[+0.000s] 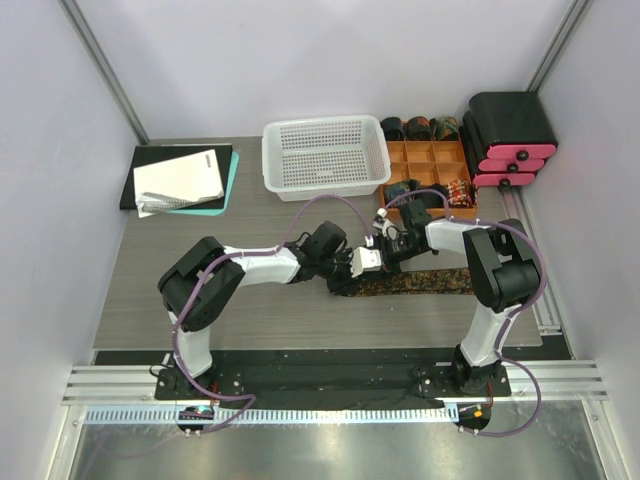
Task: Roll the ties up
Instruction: Roll the tie at the center of the board.
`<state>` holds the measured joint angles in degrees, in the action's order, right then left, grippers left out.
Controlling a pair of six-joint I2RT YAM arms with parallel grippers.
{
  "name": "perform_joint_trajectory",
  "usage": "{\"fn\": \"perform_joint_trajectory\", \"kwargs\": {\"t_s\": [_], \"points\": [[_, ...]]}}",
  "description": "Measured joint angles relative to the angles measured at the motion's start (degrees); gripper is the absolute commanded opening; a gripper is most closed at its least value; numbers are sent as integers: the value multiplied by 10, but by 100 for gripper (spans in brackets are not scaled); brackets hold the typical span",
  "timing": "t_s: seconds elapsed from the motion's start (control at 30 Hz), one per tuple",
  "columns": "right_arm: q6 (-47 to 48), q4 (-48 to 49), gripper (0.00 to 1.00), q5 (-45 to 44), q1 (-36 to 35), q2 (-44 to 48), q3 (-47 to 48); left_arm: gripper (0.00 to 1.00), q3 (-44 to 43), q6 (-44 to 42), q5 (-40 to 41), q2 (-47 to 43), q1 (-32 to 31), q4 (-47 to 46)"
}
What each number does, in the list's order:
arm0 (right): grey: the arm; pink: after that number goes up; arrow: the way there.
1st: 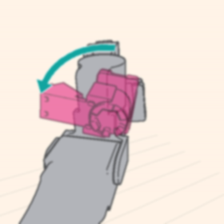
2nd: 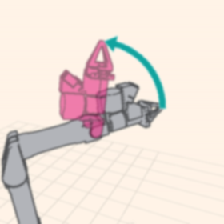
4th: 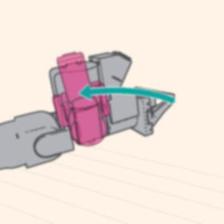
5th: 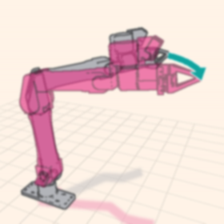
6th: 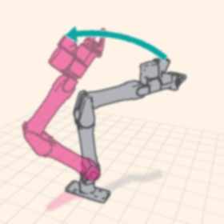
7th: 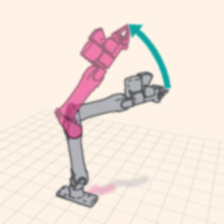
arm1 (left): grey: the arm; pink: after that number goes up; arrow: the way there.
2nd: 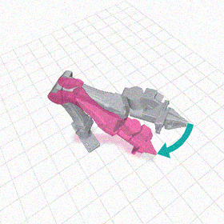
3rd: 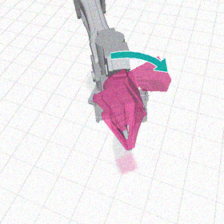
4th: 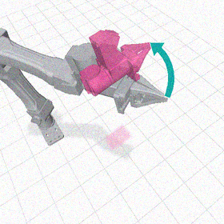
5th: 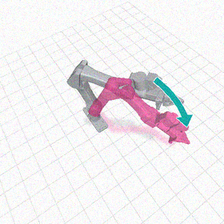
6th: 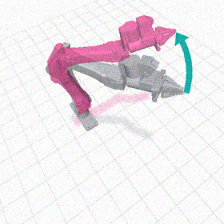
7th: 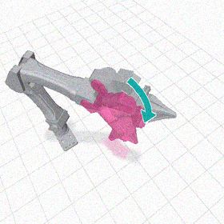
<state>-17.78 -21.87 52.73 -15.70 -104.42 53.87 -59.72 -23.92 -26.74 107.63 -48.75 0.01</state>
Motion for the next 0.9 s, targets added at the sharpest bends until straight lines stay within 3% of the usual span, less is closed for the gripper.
{"fn": "perform_joint_trajectory", "kwargs": {"t_s": [0.13, 0.27, 0.4, 0.47, 0.67, 0.8, 0.9], "points": [[13, -7, 1, -1, 0, -1, -1, 51, 0, -6, 2, 0, 0, 1], [42, -23, 1, -10, 8, -3, -1, 71, -3, -14, -3, -3, 9, 22], [72, -42, 1, -21, 24, -24, -1, 81, -3, -18, -7, -21, 35, 67], [84, -48, 1, -27, 31, -33, -1, 99, -2, -18, -5, -32, 47, 90], [98, -58, 1, -20, 38, -45, 4, 100, 42, 0, -4, -126, 56, 93], [100, -61, 1, -16, 40, -49, 6, 100, 106, 41, -16, -202, 55, 8], [99, -60, 1, -13, 40, -51, 7, 100, 125, 70, -22, -206, 55, -32]]}}
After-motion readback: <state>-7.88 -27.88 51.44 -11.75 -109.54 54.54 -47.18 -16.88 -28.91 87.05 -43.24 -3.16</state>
